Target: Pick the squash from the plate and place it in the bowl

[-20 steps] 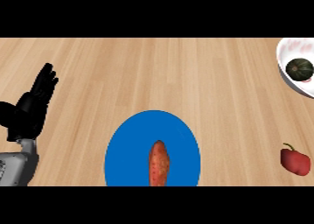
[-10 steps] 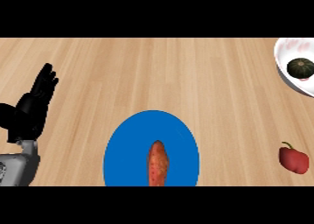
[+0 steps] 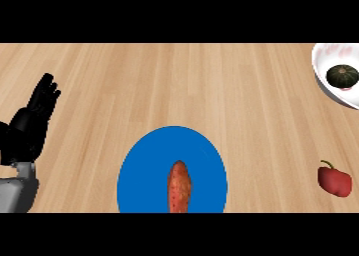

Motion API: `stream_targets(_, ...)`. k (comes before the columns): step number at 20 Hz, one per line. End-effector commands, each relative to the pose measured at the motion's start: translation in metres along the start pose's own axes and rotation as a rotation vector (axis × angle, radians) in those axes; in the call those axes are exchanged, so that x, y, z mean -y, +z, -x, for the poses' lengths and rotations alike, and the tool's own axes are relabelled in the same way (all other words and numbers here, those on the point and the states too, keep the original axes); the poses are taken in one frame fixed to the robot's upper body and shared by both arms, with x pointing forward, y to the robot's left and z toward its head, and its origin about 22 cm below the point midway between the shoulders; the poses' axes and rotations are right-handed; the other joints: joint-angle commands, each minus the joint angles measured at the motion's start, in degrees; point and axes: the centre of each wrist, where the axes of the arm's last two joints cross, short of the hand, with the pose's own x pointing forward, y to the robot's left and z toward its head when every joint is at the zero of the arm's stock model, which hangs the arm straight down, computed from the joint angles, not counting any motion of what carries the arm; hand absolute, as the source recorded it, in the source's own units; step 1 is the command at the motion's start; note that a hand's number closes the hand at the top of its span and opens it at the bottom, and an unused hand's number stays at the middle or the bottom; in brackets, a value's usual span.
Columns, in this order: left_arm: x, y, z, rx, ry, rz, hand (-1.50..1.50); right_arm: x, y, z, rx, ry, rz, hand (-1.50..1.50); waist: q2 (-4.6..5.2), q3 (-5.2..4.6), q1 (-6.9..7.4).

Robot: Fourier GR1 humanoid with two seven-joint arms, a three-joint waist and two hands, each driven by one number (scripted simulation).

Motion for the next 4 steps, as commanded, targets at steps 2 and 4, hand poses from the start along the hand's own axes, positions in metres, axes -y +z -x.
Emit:
stream_targets(2,0.003,-0.004,-0.003,-0.003,-0.003,-0.006,0.00,0.011,0.009,-0.004,0.083,-0.086,-0.056,-1.50,0.08,0.13,0.09)
stream_targets(4,0.004,-0.005,-0.004,-0.009,0.021,-0.012,0.00,0.014,0.015,0.001,0.084,-0.095,-0.071,-1.50,0.00,0.17,-0.29)
